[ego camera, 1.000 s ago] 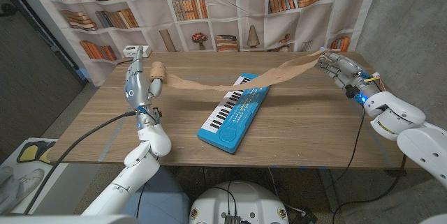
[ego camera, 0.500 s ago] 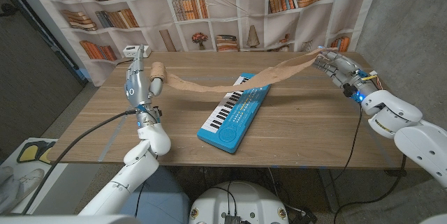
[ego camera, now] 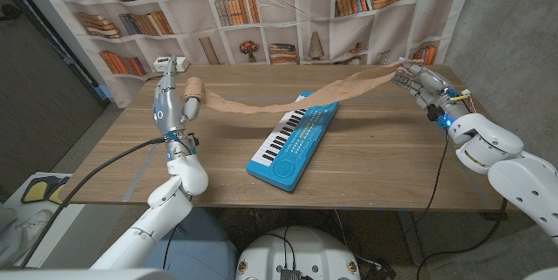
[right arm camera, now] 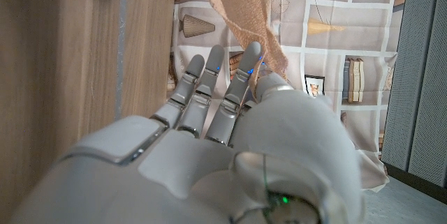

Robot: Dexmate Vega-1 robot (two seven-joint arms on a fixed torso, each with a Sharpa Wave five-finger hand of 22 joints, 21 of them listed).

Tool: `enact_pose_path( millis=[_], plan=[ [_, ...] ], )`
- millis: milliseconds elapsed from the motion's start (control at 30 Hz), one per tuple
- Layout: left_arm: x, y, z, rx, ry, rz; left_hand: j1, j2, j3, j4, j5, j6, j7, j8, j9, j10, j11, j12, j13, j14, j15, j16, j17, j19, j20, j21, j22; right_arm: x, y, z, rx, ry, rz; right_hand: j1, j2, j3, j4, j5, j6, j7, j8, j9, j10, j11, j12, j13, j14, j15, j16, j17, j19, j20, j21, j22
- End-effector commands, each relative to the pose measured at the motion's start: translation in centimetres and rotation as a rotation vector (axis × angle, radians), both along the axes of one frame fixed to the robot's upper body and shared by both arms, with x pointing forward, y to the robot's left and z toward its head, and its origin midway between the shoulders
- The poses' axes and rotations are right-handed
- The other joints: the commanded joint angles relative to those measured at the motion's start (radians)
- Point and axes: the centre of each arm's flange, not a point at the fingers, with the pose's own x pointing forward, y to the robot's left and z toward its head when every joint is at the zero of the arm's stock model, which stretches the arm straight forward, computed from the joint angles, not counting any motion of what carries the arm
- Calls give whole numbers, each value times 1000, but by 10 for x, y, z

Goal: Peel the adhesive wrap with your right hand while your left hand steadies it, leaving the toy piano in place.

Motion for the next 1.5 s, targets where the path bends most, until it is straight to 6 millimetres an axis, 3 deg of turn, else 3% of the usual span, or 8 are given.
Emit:
enact_pose_path(
  millis=[33,300,733,1500],
  plan=[
    [0,5,-3,5,-14,-32,10,-2,-5,0,1,0,3,7,3,0,9,2,3,0,4,4,-1,1,11,9,1,-14,2,-8,18,-5,-40,7,-6,0,0,-2,8,-1,-2,4,8,3,6,2,9,-175,-2,3,-6,-44,7,2],
    [-6,9,-1,6,-19,-18,11,-1,-5,1,2,-3,7,6,2,-2,13,2,5,0,7,3,-2,-1,16,8,0,-21,-9,-5,16,-8,-66,6,-7,-1,0,-2,9,1,-3,3,9,4,6,1,10,-175,-3,3,-6,-44,9,1],
    [-11,10,-2,1,-24,-3,15,0,-7,2,3,-1,21,7,2,-3,28,2,7,-1,24,2,-4,-9,35,6,0,-16,-24,-13,57,13,-89,7,-7,-1,0,-2,8,-1,-3,3,9,3,6,1,10,-175,-6,4,-7,-45,11,1],
    [-9,8,-5,-9,-23,-5,15,-1,-10,7,3,1,19,7,1,-3,23,3,10,-4,24,-1,-8,-9,31,7,0,-16,-55,-27,126,63,-137,6,-7,-3,0,-3,12,1,-3,1,12,4,5,0,12,-175,-10,5,-8,-44,14,1]
  ],
)
